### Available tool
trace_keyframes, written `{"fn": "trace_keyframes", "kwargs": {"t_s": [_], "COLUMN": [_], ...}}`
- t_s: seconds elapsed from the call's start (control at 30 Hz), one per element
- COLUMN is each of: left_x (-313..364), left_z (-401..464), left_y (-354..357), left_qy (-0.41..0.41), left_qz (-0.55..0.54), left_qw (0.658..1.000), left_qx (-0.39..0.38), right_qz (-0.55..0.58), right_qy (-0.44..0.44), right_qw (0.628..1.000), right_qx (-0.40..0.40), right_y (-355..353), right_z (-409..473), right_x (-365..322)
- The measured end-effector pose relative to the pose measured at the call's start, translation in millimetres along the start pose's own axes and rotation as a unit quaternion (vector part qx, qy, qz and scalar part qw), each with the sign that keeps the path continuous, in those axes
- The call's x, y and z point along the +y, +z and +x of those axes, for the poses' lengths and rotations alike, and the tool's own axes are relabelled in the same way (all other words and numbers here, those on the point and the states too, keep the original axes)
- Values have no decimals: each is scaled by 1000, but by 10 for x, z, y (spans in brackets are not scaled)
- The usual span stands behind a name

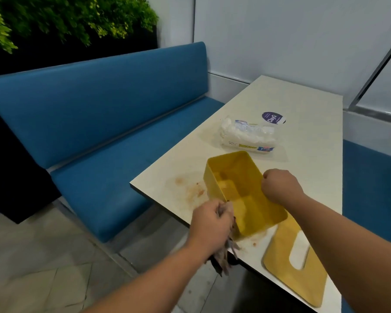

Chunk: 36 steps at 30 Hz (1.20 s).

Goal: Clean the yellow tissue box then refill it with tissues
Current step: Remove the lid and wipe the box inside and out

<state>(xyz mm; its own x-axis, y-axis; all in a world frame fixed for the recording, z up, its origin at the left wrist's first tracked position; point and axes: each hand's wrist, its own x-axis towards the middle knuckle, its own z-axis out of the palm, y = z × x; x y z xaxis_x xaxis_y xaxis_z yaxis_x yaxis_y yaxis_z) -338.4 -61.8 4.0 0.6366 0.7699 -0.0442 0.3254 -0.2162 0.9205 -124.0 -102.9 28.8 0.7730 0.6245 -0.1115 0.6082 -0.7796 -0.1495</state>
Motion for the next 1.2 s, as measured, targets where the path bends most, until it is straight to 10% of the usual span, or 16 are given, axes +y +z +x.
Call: {"fn": "trace_keyframes", "kwargs": {"t_s": [0.47,0.6,0.8,1.2], "left_x": [-235,-393,-558,-416], "left_z": [-296,-291,-122,97], "left_y": [378,212,22,207], "left_qy": [38,10,-136,-75], "left_qz": [-80,-100,-238,-131], "left_qw": [996,990,944,966], "left_qx": [31,95,185,211], "right_qz": [-39,71,177,239], "right_qy": [-85,-107,-159,-150], "right_qw": [995,987,963,954], "right_qx": [-29,101,-123,-100], "right_y": [121,5,184,359], "right_z": [156,-254,-878,-832], "right_x": [-169,-326,-608,-518]}}
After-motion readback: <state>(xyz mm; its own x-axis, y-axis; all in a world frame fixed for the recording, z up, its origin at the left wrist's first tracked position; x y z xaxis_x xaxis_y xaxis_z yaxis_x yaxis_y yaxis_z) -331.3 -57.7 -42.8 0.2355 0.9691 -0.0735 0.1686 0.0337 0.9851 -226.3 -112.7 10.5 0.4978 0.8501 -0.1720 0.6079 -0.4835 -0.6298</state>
